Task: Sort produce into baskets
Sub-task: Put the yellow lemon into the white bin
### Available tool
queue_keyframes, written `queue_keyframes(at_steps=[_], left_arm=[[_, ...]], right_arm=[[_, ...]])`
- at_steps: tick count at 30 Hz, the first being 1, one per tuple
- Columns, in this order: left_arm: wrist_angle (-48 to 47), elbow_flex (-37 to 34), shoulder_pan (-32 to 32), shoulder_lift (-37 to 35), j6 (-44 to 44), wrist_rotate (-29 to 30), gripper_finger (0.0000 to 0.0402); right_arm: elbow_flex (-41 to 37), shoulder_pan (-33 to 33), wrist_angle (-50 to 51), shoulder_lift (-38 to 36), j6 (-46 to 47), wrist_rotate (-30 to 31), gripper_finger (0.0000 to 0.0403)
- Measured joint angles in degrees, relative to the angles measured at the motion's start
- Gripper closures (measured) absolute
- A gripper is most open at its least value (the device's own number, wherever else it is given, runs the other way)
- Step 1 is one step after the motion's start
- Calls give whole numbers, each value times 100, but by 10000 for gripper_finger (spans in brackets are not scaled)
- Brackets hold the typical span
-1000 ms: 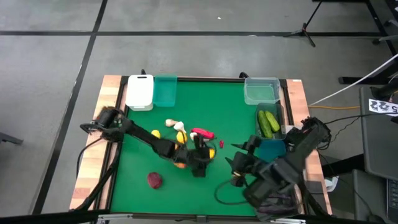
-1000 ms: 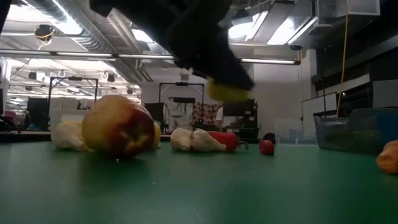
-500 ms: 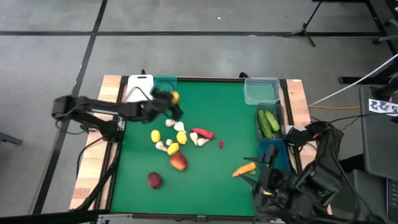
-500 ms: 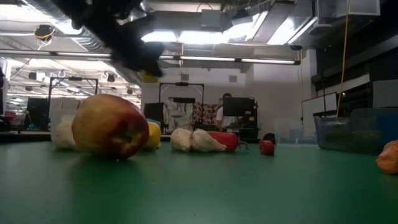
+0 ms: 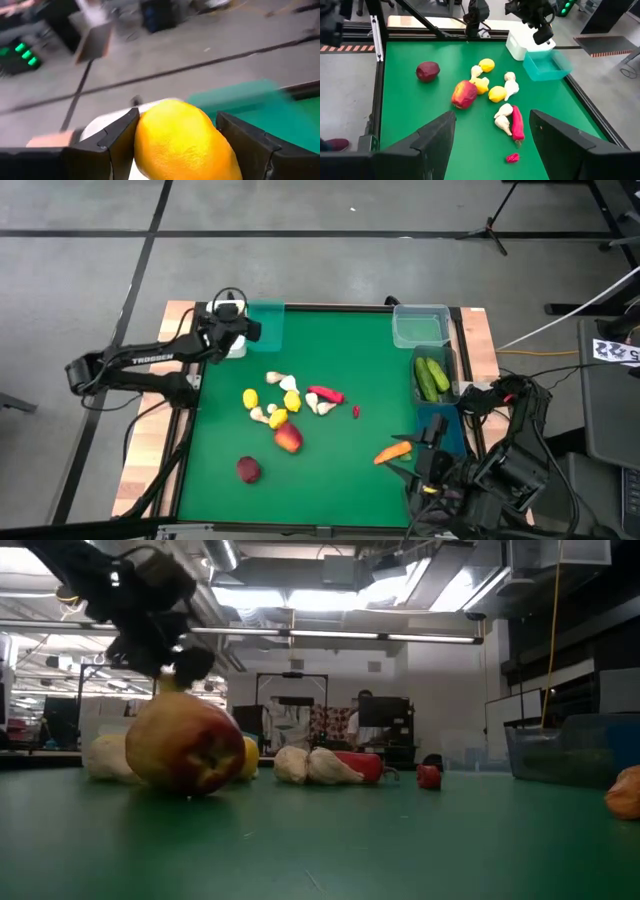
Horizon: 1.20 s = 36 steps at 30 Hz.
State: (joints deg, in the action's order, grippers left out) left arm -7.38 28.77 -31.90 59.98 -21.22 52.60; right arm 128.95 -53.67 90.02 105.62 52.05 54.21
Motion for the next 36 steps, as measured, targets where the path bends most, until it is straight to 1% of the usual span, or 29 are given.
queue_keyframes(at_steps=[2, 4, 7, 10, 12, 16, 17, 19, 20, 22, 24, 27, 28, 29, 30, 32, 34, 36], left_arm=[[-146, -64, -239, 5, -299, -109, 158], [-226, -109, -453, 5, -549, -478, 158], [-236, -168, -754, 5, -646, -1168, 152], [-254, -197, -963, 5, -490, -1643, 130], [-269, -197, -1025, 5, -378, -1788, 110], [-291, -197, -1028, 5, -178, -1795, 78], [-319, -197, -1025, 0, -66, -1791, 75], [-304, -197, -983, -2, -127, -1833, 73], [-272, -197, -945, -3, -199, -1916, 73], [-217, -197, -816, -79, -217, -2285, 75], [-108, -197, -622, -228, -53, -2822, 77], [-100, -197, -84, -643, 318, -3838, 78], [-96, -197, 162, -792, 339, -4041, 78], [-114, -197, 435, -945, 292, -4125, 78], [-173, -197, 721, -1094, 147, -4122, 78], [-333, -197, 1365, -1340, -97, -3873, 78], [-581, -220, 2068, -1473, -244, -3424, 78], [-932, -254, 2748, -1494, -603, -2899, 78]], right_arm=[[0, 0, 1, 0, 10, -109, 146], [0, 0, 0, 0, 15, -174, 146], [0, 0, 0, 0, -2, -191, 146], [-4, 0, 0, 0, -156, -134, 146], [-4, 2, -2, 0, -243, -81, 146], [-4, 2, 0, 0, -304, -76, 146], [-4, 6, 0, 1, -303, -76, 146], [-4, 7, 0, 2, -302, -72, 146], [-4, 7, -1, 2, -304, -70, 146], [-4, 7, 0, 30, -303, 27, 146], [-22, 7, -13, 48, -348, 136, 146], [-169, 7, -2, 50, -437, 188, 146], [-239, 7, -3, 50, -437, 221, 146], [-300, 7, 2, 59, -437, 246, 146], [-370, 7, -2, 61, -421, 291, 146], [-522, 7, -1, 61, -313, 411, 146], [-701, 36, -3, 61, -243, 546, 146], [-921, 102, -2, 61, -230, 559, 146]])
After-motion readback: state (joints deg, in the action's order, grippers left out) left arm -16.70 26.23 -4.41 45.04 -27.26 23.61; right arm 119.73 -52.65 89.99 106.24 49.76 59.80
